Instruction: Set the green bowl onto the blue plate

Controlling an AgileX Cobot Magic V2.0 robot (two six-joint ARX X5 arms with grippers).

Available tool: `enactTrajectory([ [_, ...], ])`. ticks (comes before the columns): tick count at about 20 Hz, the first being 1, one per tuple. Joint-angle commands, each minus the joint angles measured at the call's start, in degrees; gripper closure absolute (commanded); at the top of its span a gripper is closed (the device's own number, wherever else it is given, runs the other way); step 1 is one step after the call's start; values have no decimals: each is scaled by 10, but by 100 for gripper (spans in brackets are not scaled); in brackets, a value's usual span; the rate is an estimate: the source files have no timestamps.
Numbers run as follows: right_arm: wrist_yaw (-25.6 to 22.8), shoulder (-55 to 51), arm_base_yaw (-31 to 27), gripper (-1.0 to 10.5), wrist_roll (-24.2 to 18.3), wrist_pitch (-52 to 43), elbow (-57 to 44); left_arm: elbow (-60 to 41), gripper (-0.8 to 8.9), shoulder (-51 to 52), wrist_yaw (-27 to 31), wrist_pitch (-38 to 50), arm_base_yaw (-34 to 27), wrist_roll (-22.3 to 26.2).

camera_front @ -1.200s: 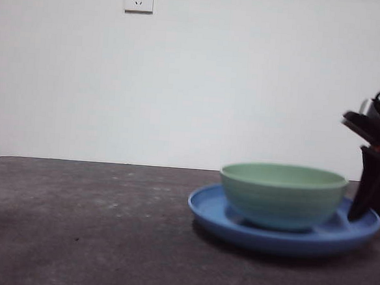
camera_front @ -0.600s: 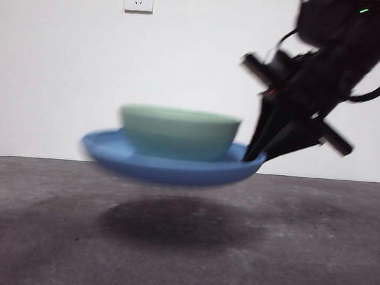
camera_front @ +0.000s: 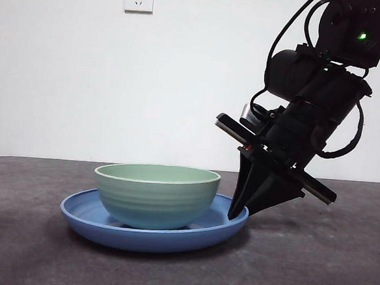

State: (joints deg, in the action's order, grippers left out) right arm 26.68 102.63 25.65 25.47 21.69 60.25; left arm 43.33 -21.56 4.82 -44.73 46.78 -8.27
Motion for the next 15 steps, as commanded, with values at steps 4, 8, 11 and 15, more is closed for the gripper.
enactTrajectory([
  [4, 1, 6, 0, 740, -19, 6, 16, 6, 35, 0, 3, 6, 5, 0],
  [8, -56, -2, -13, 739, -65, 105, 59, 6, 35, 0, 3, 6, 5, 0],
  [11, -100, -14, -27, 727, -105, 212, 114, 6, 35, 0, 3, 6, 5, 0],
  [15, -106, -74, -35, 596, -141, 263, 148, 6, 35, 0, 3, 6, 5, 0],
])
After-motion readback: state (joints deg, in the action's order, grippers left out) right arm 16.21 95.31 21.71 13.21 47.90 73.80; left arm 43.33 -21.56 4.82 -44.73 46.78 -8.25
